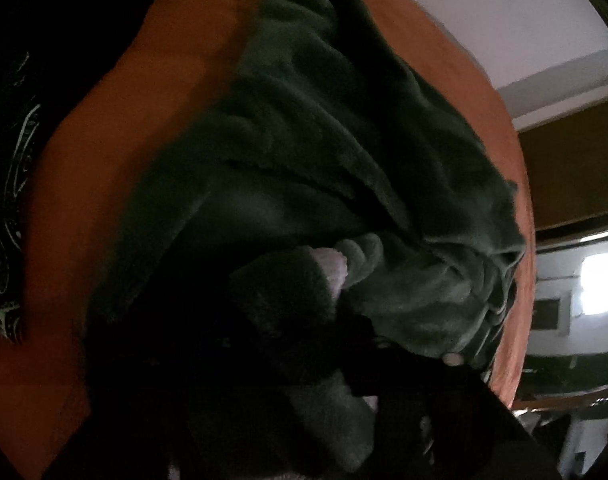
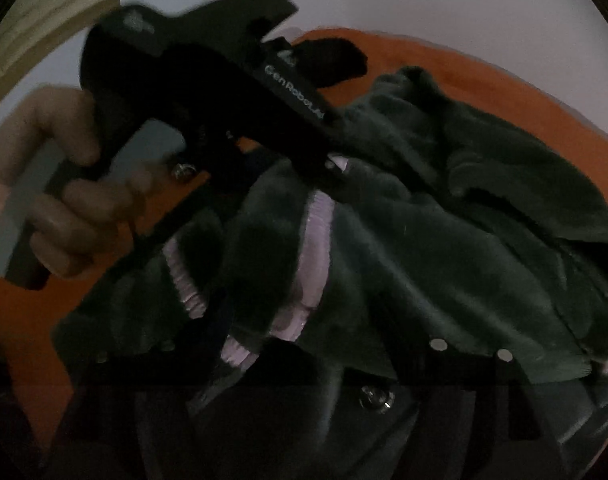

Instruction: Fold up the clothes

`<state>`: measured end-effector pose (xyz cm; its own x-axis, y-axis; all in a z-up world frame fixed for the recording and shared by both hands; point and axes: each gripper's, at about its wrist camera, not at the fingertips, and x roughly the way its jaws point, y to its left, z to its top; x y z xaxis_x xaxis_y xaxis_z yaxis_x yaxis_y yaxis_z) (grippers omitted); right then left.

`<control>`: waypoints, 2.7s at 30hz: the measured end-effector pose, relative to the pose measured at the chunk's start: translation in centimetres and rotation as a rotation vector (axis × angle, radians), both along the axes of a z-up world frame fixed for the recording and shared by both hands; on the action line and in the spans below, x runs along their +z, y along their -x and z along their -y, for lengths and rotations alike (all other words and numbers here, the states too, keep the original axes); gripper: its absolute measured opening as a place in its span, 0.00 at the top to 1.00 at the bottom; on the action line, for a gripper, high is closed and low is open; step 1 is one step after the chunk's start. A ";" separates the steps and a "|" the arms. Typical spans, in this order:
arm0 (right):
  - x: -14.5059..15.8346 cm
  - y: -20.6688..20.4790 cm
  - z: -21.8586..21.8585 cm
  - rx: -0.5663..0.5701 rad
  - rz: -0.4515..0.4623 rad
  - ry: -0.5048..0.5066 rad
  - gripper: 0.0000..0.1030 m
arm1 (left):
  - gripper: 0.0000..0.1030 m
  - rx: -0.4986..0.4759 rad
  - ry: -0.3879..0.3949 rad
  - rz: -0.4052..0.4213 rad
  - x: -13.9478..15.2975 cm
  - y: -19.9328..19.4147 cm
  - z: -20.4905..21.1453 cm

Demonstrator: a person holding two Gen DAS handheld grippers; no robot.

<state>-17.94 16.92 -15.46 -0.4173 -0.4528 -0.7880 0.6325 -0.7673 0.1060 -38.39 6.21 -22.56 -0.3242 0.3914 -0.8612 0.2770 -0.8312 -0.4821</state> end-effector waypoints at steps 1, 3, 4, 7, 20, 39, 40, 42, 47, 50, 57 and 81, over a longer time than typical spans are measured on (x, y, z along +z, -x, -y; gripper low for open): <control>-0.5 0.0 0.3 -0.002 -0.006 -0.014 0.64 | 0.82 0.003 -0.002 -0.021 0.3 -0.1 0.0; -0.7 0.0 0.1 -0.013 -0.024 -0.005 0.72 | 0.84 0.002 0.016 -0.059 1.0 -0.2 -0.3; -0.6 -0.1 0.0 -0.019 -0.040 0.002 0.74 | 0.86 -0.002 0.034 -0.079 1.5 -0.3 -0.6; 0.8 -0.5 -1.0 -0.046 -0.096 0.056 0.77 | 0.86 -0.035 0.098 -0.175 4.3 -0.5 -2.0; -2.6 3.8 0.4 -0.090 0.053 0.083 0.68 | 0.45 0.004 0.190 0.032 1.1 1.9 0.8; -3.0 4.2 0.5 -0.020 0.210 0.026 0.43 | 0.36 -0.023 0.294 -0.046 5.9 -0.6 -3.3; -2.4 3.7 -0.3 -0.009 0.196 0.065 0.44 | 0.35 -0.056 0.308 -0.063 6.1 -0.7 -4.6; -1.4 2.6 -2.5 -0.021 0.176 0.139 0.44 | 0.35 -0.124 0.333 -0.105 6.6 -0.6 -7.2; -0.1 -0.1 -9.6 -0.158 0.175 0.235 0.44 | 0.35 -0.203 0.418 -0.137 5.6 -0.6 -9.7; 0.5 -2.0 -13.7 -0.241 0.149 0.239 0.44 | 0.35 -0.240 0.395 -0.130 4.4 -0.7 -10.1; -1.3 -3.6 -18.7 -0.382 0.165 0.194 0.44 | 0.35 -0.217 0.397 -0.104 2.1 -0.7 -9.6; -1.6 -3.9 -19.8 -0.339 0.195 0.154 0.44 | 0.28 -0.168 0.327 -0.145 2.1 -7.0 -4.8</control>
